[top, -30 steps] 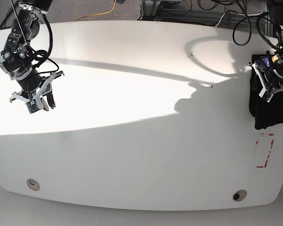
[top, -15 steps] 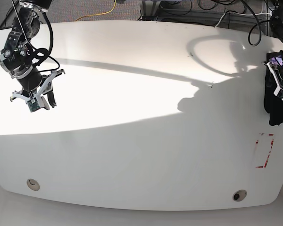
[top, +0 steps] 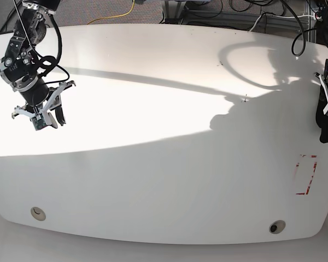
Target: Layout the t-shirt on the table in an organized manner, then fold the t-shirt properly
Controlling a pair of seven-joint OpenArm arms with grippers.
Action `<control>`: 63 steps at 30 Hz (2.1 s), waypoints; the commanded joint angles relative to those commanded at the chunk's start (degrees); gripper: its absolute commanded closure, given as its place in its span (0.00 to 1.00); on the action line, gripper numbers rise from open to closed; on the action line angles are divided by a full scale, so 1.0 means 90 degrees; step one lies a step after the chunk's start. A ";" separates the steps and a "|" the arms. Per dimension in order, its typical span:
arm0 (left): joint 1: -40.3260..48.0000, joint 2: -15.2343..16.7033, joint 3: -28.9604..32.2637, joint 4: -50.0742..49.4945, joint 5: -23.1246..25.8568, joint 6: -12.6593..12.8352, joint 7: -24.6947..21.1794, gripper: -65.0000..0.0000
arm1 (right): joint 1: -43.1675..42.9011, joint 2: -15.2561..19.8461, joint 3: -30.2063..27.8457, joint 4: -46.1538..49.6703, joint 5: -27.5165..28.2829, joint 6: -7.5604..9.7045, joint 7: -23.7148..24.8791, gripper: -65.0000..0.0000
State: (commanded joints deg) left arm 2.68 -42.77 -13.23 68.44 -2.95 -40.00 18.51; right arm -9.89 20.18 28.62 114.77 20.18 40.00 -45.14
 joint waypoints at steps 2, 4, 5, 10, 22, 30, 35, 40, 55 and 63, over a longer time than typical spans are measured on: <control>-0.0147 0.0039 0.0020 0.0215 -0.0068 0.0000 0.0000 0.84 | 0.0059 -0.0010 -0.0020 -0.0029 0.0000 0.0000 0.0010 0.81; -0.0303 0.0186 0.0020 0.0391 -0.0117 0.0000 0.0000 0.84 | 0.0225 -0.0039 -0.0117 -0.0049 -0.0020 0.0000 0.0010 0.81; -0.0391 0.0352 0.0020 0.0479 -0.0107 0.0000 0.0000 0.84 | 0.0293 -0.0098 -0.0166 -0.0078 -0.0068 0.0000 0.0020 0.81; -0.0576 0.1065 -0.0010 0.1065 0.0010 0.0000 0.0000 0.84 | 0.0508 -0.0498 -0.0244 -0.0166 -0.1045 0.0000 0.0469 0.80; 0.0117 0.3243 0.0010 0.3204 0.0322 0.1167 -0.0068 0.84 | 0.0234 -0.1768 -0.0322 -0.1592 -0.2979 0.0000 0.4347 0.81; 0.1592 0.4689 0.0020 0.4044 0.1006 0.1236 -0.1573 0.84 | -0.1123 -0.1836 -0.0322 -0.1719 -0.2940 0.0000 0.5734 0.81; 0.2520 0.4991 0.0117 0.4024 0.1074 0.1255 -0.2530 0.84 | -0.2090 -0.1836 -0.0322 -0.1514 -0.2325 0.0000 0.5919 0.81; 0.3751 0.4991 0.0234 0.4073 0.1045 0.1265 -0.2891 0.84 | -0.3360 -0.1797 -0.0322 -0.1104 -0.1465 0.0000 0.5919 0.81; 0.6935 0.4972 0.0195 0.4024 0.1055 0.1236 -0.2891 0.84 | -0.6252 -0.1836 -0.0078 -0.0742 -0.0479 0.0000 0.5910 0.81; 0.7600 0.4659 -0.0010 0.3321 0.1065 0.1265 -0.2882 0.84 | -0.6916 -0.1807 -0.0410 -0.1553 -0.0498 0.0000 0.5910 0.81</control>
State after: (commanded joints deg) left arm 71.08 -0.84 -13.32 98.33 6.64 -28.62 -7.43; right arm -72.13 3.91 24.92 100.79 15.69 40.00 8.04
